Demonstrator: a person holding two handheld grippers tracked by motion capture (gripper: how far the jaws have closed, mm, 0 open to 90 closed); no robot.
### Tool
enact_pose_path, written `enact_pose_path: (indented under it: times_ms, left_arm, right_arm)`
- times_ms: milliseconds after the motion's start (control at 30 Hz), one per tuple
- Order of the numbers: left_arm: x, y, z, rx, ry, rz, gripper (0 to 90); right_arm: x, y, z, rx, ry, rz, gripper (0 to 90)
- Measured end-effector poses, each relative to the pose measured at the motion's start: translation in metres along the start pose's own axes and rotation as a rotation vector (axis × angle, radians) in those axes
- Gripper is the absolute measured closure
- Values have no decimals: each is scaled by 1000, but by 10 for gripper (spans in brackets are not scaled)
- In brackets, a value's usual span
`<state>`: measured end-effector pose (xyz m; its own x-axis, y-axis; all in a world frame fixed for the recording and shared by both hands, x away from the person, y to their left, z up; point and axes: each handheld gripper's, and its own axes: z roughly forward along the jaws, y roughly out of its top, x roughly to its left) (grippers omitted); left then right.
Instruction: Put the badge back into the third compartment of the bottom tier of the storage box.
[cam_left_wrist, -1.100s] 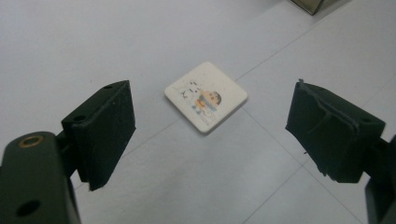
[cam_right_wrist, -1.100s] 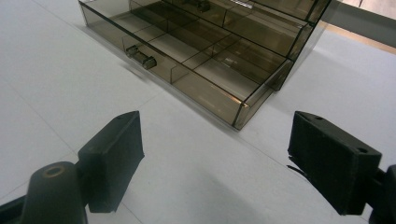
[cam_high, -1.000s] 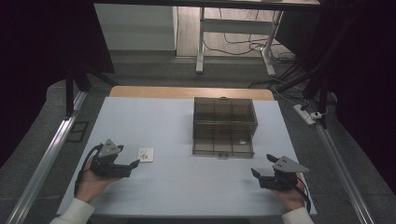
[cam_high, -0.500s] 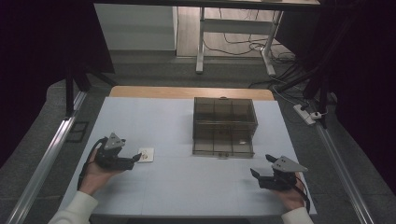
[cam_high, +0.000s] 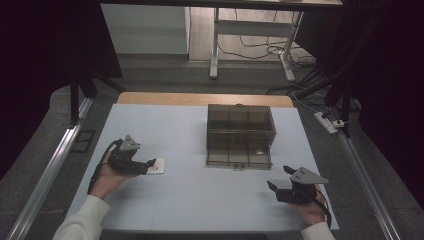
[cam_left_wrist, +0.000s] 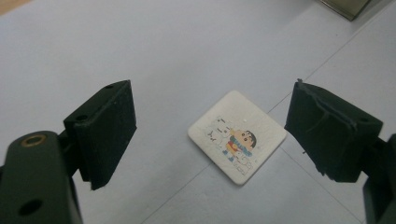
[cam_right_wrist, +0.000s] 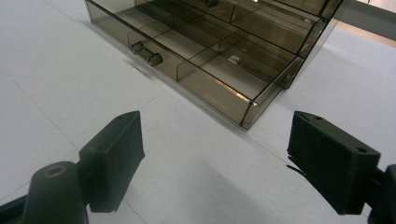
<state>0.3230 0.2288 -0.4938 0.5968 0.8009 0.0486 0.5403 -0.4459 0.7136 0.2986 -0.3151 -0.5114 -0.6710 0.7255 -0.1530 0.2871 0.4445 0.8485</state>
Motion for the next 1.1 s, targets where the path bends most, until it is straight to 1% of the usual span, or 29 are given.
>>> enact_pose_path:
  times_ms: [100,200,267,400,600,767,833,933,1100]
  left_arm:
    - [3,3,6,26,-18,8,158]
    - [5,6,12,46,-53,12,159]
    - [6,7,15,56,-75,6,158]
    - [7,11,22,89,-104,33,158]
    - [11,13,33,135,-130,81,157]
    - [16,12,41,174,-144,91,157]
    - [16,13,43,185,-160,106,160]
    - [15,15,46,208,-189,148,163]
    - [15,19,52,237,-232,190,164]
  right_arm:
    - [0,0,0,3,2,2,183]
    - [0,0,0,8,3,-2,184]
    - [0,0,0,4,5,-2,185]
    - [-1,-1,0,1,7,2,186]
    - [0,-1,1,5,8,-1,186]
    - [-1,-1,1,10,8,5,187]
    - [-1,-1,1,15,8,-1,187]
    - [0,-1,1,17,8,-2,187]
    - [-1,-2,2,14,12,3,188]
